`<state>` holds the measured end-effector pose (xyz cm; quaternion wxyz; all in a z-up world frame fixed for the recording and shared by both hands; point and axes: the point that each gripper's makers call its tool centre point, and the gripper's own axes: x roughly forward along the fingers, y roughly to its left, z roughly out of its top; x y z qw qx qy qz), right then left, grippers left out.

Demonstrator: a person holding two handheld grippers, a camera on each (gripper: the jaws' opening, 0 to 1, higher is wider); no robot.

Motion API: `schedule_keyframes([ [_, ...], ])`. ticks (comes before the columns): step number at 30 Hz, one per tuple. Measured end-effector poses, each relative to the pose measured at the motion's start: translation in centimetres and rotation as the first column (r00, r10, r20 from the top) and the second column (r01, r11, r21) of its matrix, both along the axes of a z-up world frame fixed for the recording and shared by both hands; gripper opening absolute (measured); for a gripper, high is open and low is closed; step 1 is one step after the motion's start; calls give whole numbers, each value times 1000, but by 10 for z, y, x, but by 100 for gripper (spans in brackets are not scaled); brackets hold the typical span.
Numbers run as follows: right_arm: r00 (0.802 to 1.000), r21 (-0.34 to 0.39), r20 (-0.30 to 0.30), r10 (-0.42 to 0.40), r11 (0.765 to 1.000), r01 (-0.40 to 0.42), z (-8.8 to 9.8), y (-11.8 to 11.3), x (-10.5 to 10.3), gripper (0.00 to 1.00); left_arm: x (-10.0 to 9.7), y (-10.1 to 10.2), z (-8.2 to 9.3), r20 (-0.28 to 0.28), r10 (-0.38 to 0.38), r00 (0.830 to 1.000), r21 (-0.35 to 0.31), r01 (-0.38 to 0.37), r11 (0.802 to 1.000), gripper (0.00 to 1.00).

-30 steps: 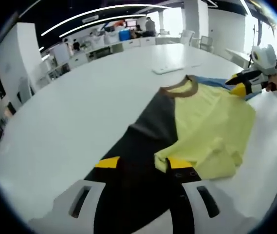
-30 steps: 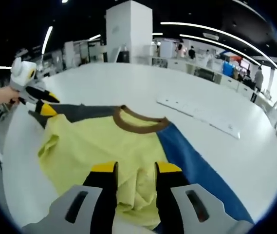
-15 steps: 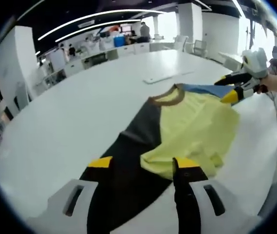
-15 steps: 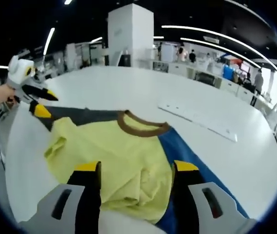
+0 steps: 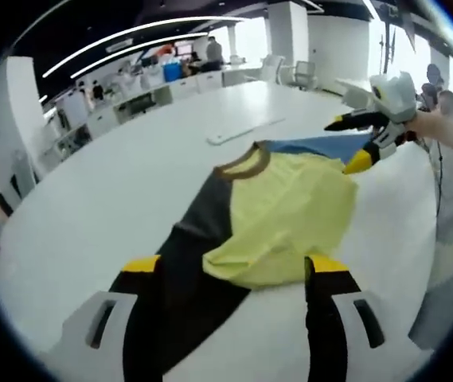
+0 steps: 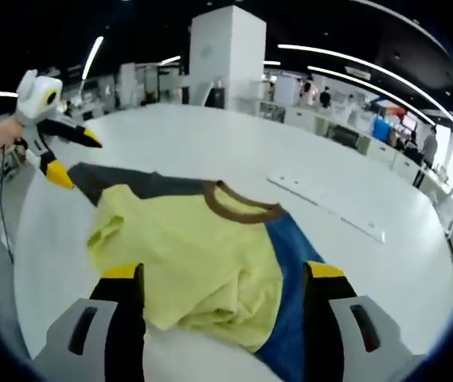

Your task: Fold the garment on the visible template until the final outline fits inside the template.

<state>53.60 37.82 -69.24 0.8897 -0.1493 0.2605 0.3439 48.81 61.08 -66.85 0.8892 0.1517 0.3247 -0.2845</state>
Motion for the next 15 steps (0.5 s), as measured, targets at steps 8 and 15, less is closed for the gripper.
schedule_keyframes([
  [8,1000,3,-2,23,1000,-23,6,5,-11,90,-10,-9,7,3,-41,999,-2,41,999,78],
  [15,1000,0,0,27,1000,-27,11,7,-20,100,-20,-16,14,12,-76,997,-10,76,997,90],
])
